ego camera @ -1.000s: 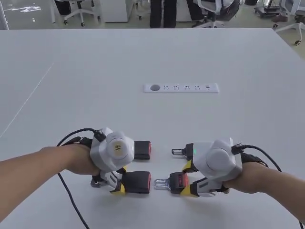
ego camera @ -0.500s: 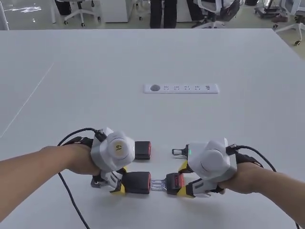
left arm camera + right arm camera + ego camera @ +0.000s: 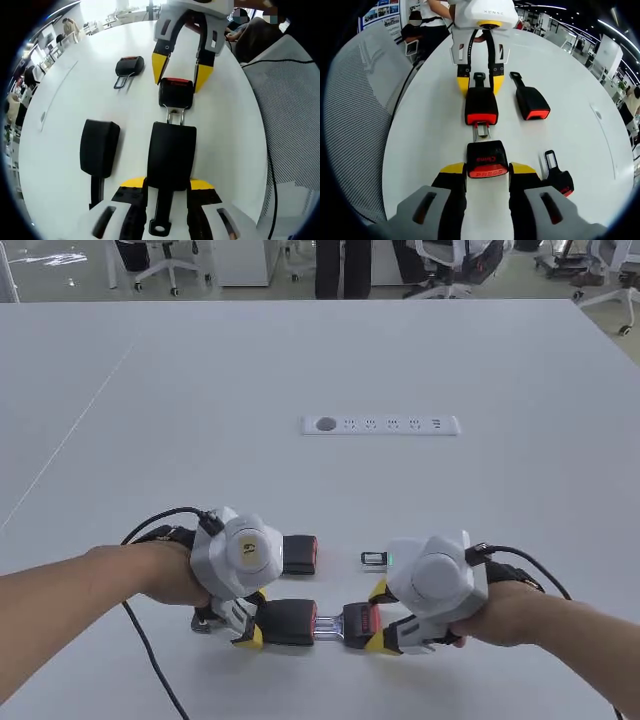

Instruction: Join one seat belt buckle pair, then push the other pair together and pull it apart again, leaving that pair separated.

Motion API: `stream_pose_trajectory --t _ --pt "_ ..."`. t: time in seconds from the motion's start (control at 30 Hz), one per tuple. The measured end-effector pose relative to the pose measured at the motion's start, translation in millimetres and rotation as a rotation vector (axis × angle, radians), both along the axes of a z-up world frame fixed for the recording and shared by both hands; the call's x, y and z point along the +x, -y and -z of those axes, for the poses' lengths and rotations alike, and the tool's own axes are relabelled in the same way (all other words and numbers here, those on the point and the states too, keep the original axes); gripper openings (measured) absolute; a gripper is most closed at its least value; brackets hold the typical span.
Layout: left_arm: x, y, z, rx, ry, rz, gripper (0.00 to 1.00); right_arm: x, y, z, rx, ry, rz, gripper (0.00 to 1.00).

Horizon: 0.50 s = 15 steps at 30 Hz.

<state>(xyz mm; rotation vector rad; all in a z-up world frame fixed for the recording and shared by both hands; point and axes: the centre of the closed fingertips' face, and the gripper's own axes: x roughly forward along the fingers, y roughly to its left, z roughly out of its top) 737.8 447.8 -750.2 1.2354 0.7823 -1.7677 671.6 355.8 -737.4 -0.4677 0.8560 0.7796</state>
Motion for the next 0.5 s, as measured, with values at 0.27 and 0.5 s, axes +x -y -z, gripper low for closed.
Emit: stream_pose_trajectory --t 0.27,0.5 --pt "-0.1 0.3 0.0 -0.014 -0.006 -0.011 0.31 3.5 -3.9 -0.2 0.008 0.008 0.004 0.30" --pt "0.1 0.8 0.1 -0.020 -0.009 -0.015 0.31 5.2 -5.2 0.2 0.013 0.015 0.012 0.30"
